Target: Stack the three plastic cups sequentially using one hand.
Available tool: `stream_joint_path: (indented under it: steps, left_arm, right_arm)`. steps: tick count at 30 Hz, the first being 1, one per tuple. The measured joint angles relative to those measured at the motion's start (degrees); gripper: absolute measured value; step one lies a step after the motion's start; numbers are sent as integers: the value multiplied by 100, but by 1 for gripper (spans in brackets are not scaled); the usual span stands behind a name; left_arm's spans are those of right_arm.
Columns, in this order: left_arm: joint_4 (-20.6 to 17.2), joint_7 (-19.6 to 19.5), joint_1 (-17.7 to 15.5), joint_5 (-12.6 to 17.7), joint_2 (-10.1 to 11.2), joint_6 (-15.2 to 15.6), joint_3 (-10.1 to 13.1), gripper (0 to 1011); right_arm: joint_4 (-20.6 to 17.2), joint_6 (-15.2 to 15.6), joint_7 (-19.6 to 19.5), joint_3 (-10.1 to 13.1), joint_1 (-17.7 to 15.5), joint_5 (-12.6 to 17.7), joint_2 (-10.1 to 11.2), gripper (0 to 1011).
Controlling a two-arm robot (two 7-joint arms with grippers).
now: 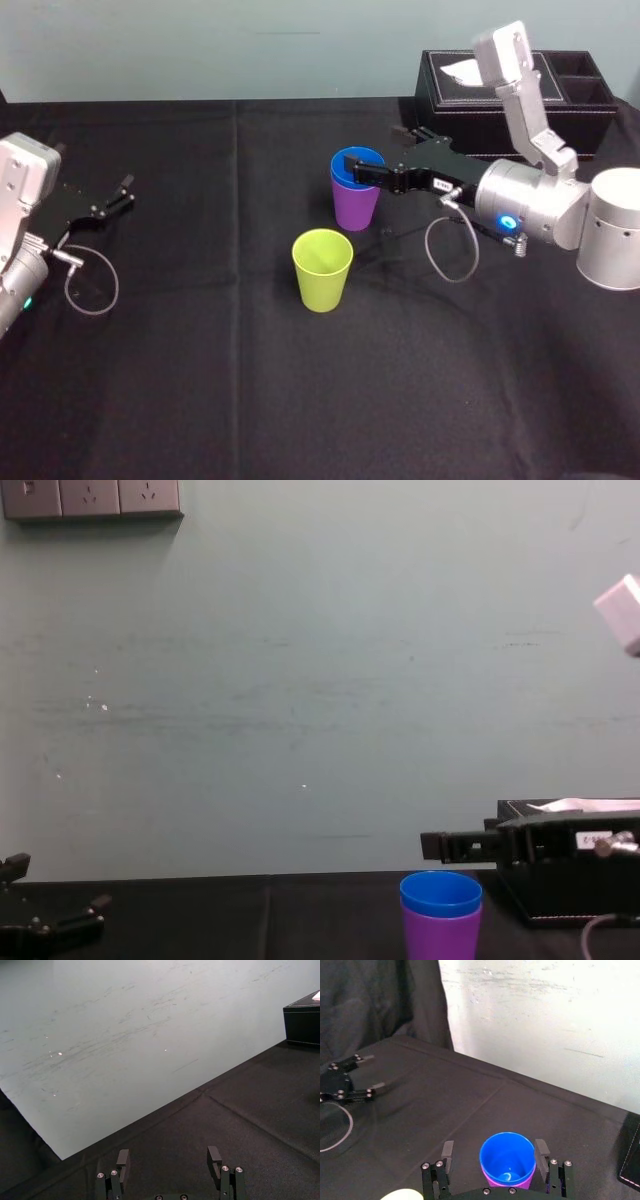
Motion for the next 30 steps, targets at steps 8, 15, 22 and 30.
stream_joint_path:
  steps: [8,15,22,30]
  left_arm:
    - [0,0,0,0,0,0,0,1010]
    - [0,0,0,0,0,0,0,1010]
    - [0,0,-1,0,0,0,0,1010]
    - [0,0,0,0,0,0,0,1010]
  right_arm:
    - [-516,90,226,81,-217,289,401,1003]
    - [-802,41,581,136,-360,484,878,1003]
    - [-866,-329,1095,109,-455,577,1329,1003]
    - [-876,-591,1607,-20,-560,688,1743,1003]
